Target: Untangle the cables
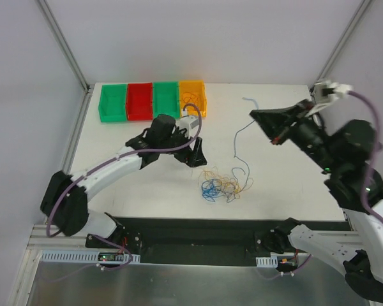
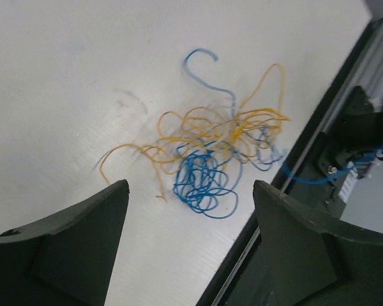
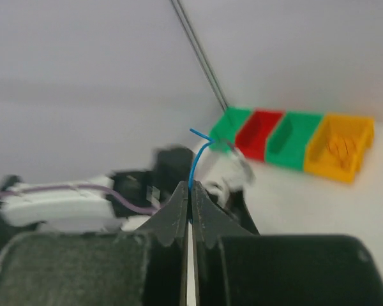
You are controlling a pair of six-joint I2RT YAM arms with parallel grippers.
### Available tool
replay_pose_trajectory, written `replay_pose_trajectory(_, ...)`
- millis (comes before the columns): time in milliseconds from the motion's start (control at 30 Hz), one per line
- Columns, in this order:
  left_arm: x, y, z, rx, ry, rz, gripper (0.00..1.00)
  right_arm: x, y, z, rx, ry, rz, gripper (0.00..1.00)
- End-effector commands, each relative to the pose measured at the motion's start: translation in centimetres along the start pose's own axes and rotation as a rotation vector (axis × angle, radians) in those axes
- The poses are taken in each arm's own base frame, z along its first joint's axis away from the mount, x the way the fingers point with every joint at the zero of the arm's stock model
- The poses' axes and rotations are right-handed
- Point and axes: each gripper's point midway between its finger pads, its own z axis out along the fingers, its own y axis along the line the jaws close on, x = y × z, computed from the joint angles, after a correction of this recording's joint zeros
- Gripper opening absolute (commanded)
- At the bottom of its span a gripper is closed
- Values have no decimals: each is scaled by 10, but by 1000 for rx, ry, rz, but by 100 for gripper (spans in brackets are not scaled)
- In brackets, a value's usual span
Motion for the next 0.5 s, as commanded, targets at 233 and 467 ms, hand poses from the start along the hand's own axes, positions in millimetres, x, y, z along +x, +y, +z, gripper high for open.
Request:
replay_pose_trajectory(233, -40, -110, -94, 436, -509, 434, 96, 168, -40, 37, -41, 296, 293, 1)
replay_pose_trajectory(467, -33, -117, -87, 477, -463, 432, 92, 194, -29, 54, -68, 348, 337, 1)
